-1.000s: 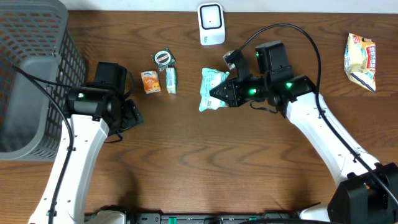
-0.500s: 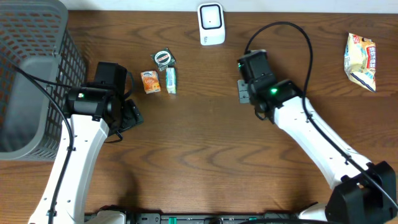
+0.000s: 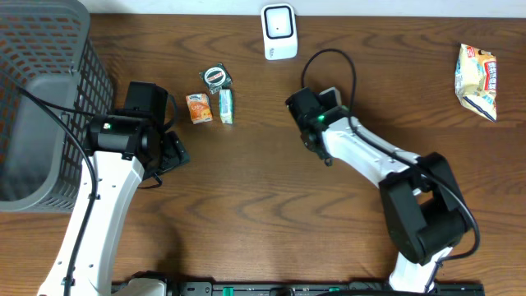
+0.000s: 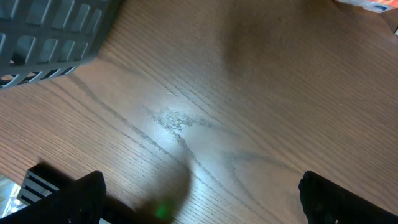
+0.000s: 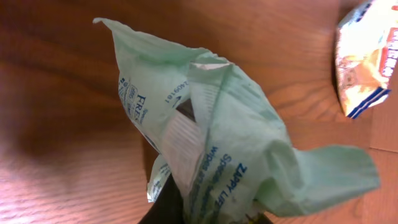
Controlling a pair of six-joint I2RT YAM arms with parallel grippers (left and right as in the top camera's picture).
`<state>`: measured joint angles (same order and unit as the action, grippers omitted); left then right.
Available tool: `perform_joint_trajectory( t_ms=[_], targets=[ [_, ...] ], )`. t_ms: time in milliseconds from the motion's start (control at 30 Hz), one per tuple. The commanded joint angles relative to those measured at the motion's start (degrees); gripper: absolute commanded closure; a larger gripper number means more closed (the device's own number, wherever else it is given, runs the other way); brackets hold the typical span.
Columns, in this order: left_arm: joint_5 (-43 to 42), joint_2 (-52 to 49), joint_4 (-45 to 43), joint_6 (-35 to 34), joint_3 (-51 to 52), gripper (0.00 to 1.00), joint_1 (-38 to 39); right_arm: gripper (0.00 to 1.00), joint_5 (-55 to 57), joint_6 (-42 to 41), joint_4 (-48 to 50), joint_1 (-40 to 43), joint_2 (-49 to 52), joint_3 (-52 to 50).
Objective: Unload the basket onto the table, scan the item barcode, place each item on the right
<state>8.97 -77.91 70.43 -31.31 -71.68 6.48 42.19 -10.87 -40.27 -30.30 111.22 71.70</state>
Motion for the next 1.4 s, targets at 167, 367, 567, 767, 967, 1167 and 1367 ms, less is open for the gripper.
perform_joint_trajectory(
  t_ms=[167,367,567,767,967,1167,1367],
  targets=[
    [0.55,-0.07,0.17,-0.31,0.22,0.02,-0.2,0.73,-14.08,0.17,-1.99,-4.66,1.4,0.5],
    [0.55,-0.07,0.17,-0.31,0.22,0.02,-0.2,0.52,-16.26,-2.32,-4.66,-8.72,1.29,0.66],
    [0.55,-0.07,0.17,-0.31,0.22,0.02,-0.2,0.73,-15.87,-3.69,-7.78,-11.04,1.29,2.4],
    [0.55,-0.07,0.17,-0.31,0.22,0.03,-0.2,0.99,-8.41,-7.54,-12.72,-10.69,1.29,5.97],
    [0.55,-0.07,0.17,-0.28,0.22,0.02,-0.2,0.99,4.7,-7.56,-12.96,-10.54,1.44,6.51],
    [0.55,-0.07,0.17,-0.28,0.22,0.02,-0.2,0.99,13.03,-3.15,-7.87,-8.48,4.13,4.2],
    [0.55,-0.07,0.17,-0.28,0.22,0.03,-0.2,0.96,12.98,-3.02,-7.72,-4.55,10.73,4.04]
  ],
)
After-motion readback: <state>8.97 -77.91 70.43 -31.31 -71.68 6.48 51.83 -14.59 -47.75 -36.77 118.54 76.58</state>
